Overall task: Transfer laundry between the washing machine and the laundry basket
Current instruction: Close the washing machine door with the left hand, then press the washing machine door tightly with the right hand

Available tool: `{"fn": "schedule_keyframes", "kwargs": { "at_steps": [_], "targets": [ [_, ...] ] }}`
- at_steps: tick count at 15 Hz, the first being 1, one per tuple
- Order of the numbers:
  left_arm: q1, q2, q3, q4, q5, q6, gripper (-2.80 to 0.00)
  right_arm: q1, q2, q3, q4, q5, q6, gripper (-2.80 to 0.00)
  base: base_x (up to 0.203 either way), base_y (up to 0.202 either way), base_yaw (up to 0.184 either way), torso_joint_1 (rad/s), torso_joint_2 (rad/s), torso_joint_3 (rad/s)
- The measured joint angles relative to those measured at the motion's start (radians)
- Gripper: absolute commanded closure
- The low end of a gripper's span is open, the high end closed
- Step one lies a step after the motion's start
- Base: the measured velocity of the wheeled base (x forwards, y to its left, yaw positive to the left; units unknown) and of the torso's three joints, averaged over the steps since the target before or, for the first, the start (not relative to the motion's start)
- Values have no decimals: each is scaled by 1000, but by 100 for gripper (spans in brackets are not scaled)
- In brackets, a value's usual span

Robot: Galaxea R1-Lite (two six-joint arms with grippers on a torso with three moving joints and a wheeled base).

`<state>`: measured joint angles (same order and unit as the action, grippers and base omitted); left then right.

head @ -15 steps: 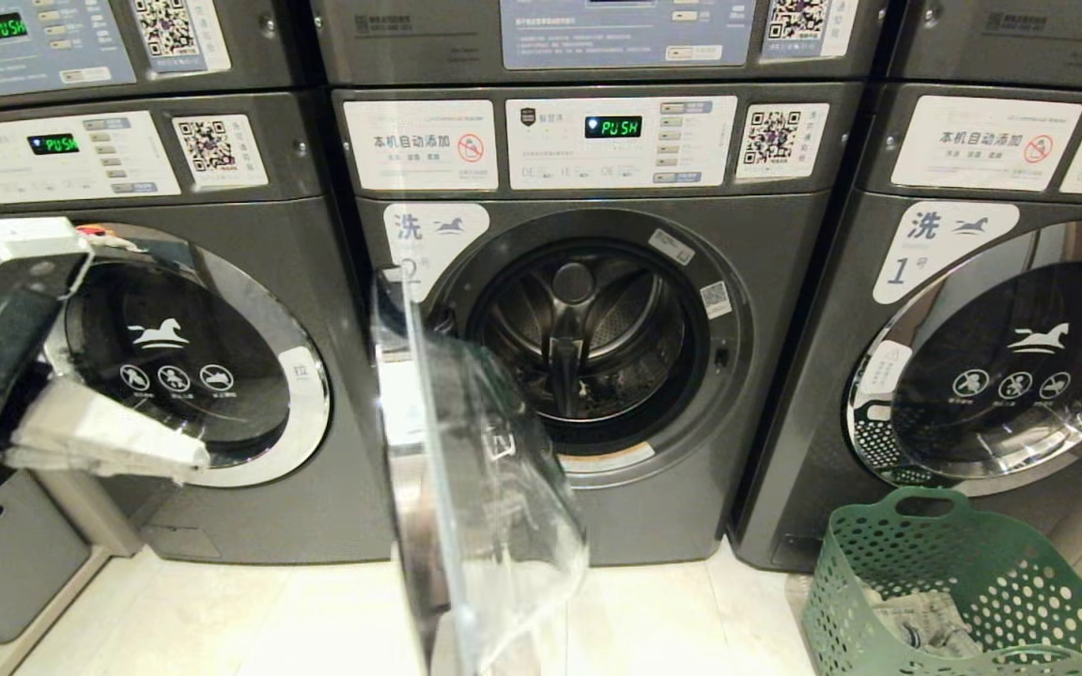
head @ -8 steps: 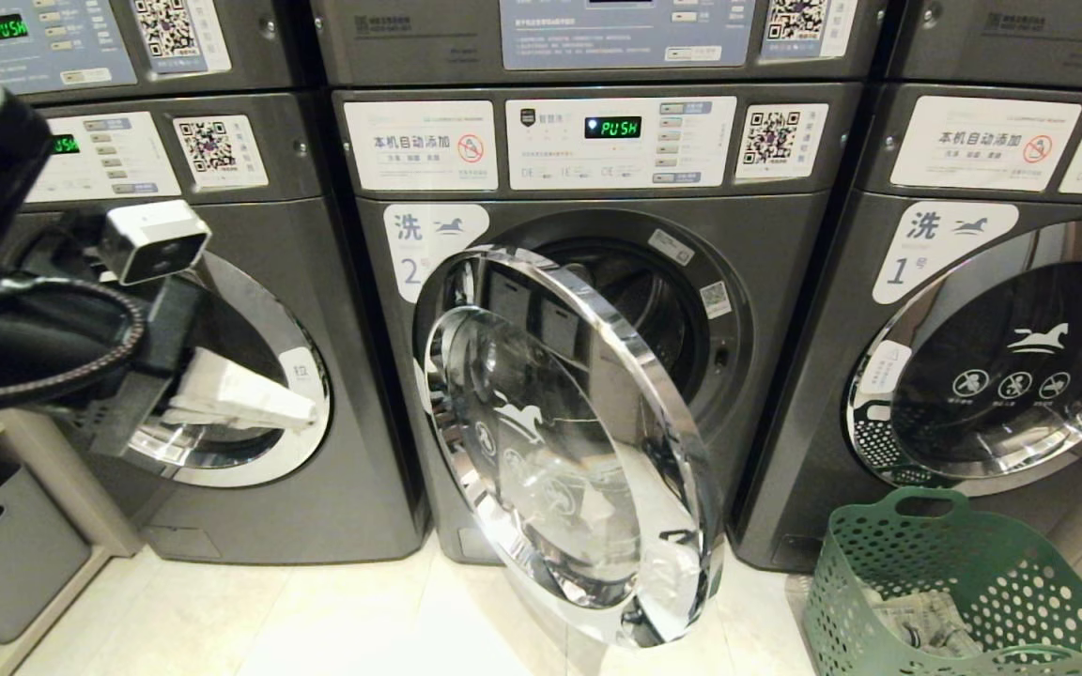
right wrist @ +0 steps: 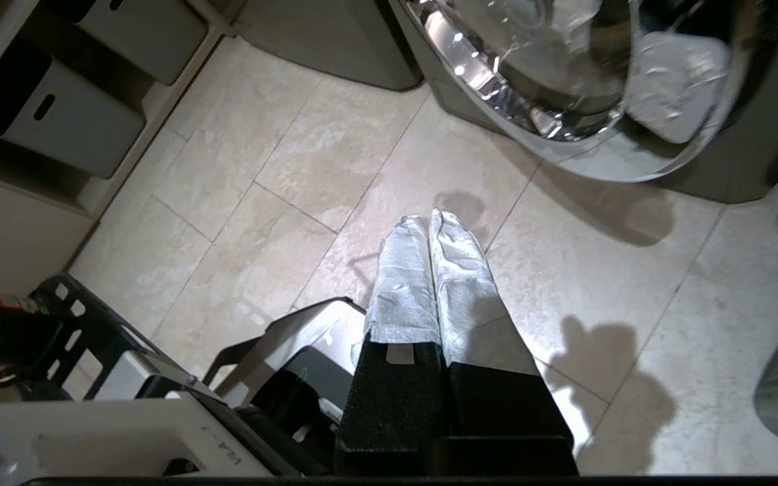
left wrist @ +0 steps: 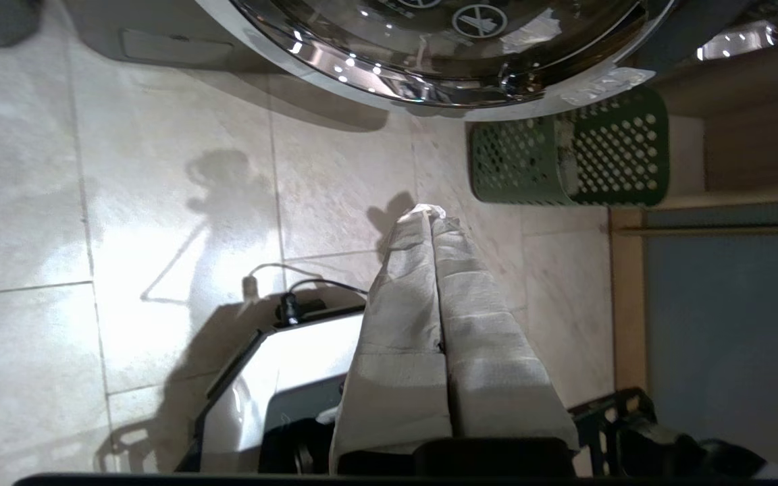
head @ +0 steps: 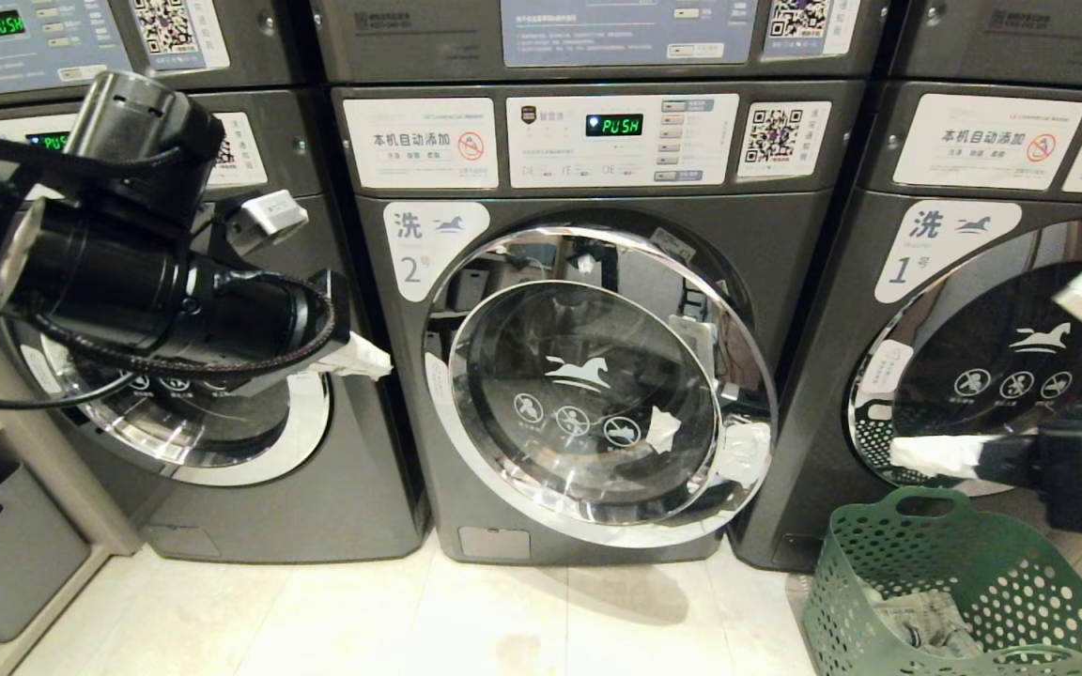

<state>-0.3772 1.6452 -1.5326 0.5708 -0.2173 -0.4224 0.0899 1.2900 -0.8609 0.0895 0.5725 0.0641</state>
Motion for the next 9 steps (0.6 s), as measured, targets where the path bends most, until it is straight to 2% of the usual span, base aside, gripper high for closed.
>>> {"fn": "schedule_keyframes", "kwargs": {
  "at_steps": [2, 5, 7, 9],
  "targets": [
    [-37, -35, -19, -4, 111, -7, 0, 17, 220, -89, -64, -8, 18, 0, 0, 0, 0, 0, 0, 0],
    [-49, -78, -130, 6, 179, -7, 0, 34, 513, -176, -216, -101, 15, 0, 0, 0, 0, 0, 0, 0],
    [-50, -92, -196, 7, 231, -6, 0, 41, 673, -204, -308, -163, -24, 0, 0, 0, 0, 0, 0, 0],
    [-48, -98, -216, 6, 254, -6, 0, 45, 797, -229, -369, -210, -71, 0, 0, 0, 0, 0, 0, 0]
  ]
}}
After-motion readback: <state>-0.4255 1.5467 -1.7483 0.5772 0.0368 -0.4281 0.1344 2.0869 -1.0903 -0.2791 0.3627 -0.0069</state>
